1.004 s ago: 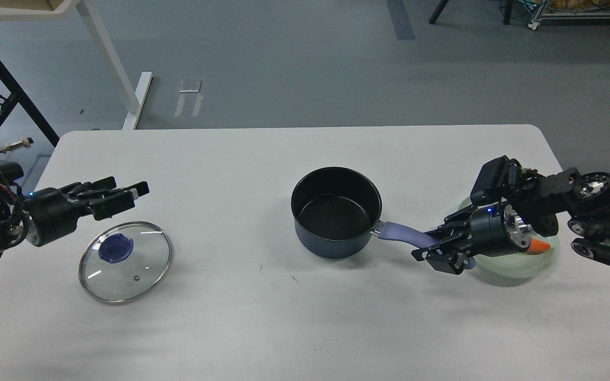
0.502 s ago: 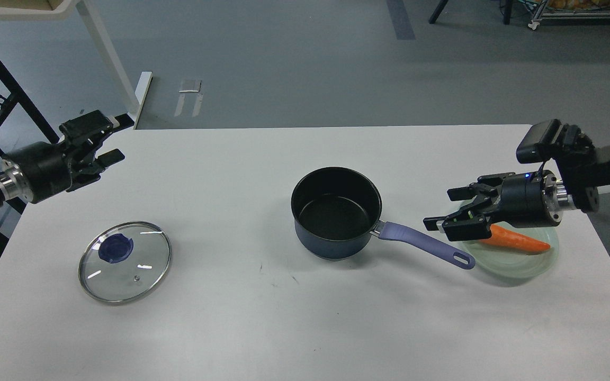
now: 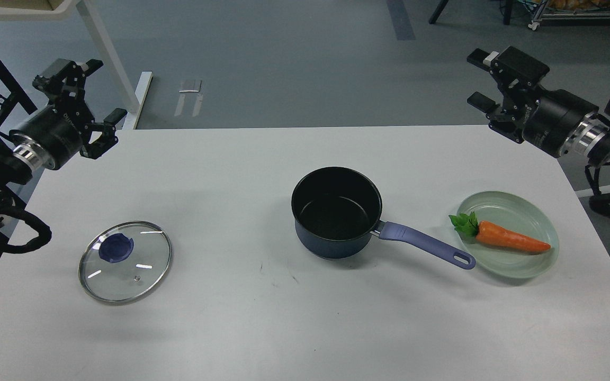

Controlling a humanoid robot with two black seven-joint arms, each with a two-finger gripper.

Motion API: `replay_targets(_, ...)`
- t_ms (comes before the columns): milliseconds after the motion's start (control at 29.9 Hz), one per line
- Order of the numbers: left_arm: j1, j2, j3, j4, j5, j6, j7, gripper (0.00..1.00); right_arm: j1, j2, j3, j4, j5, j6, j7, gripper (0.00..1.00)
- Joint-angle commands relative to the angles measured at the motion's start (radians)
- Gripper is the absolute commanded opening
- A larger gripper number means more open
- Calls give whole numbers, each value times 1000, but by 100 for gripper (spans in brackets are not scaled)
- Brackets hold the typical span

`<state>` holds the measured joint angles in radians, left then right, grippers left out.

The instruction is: Open pot lid

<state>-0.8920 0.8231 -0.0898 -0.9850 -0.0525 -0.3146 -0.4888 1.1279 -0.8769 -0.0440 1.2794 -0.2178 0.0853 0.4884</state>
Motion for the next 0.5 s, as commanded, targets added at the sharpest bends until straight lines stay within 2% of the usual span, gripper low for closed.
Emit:
replay_targets(0, 30, -59, -40, 70, -4, -89, 0, 99, -43, 32, 27, -25, 158, 10, 0, 99)
replay_targets(67, 53, -91, -80, 118, -6, -126, 0, 99, -92, 51, 71, -41, 198, 33, 0, 99)
replay_targets(167, 85, -133, -140, 173, -36, -170, 0, 99, -196, 102, 157, -104, 238, 140, 0, 99)
replay_targets(234, 110, -153, -171, 196, -85, -174, 112, 99, -264, 133, 214, -182, 248, 223, 0, 99)
replay_targets(301, 129, -167, -185, 204, -127, -174, 180, 99, -310, 157, 257, -231, 258, 258, 0, 99)
replay_targets(335, 134, -173, -186, 207, -138, -174, 191, 99, -330, 167, 275, -241, 261, 260, 0, 99)
replay_targets(468, 137, -179, -186, 210, -138, -174, 191, 99, -367, 194, 315, -239, 261, 261, 0, 99)
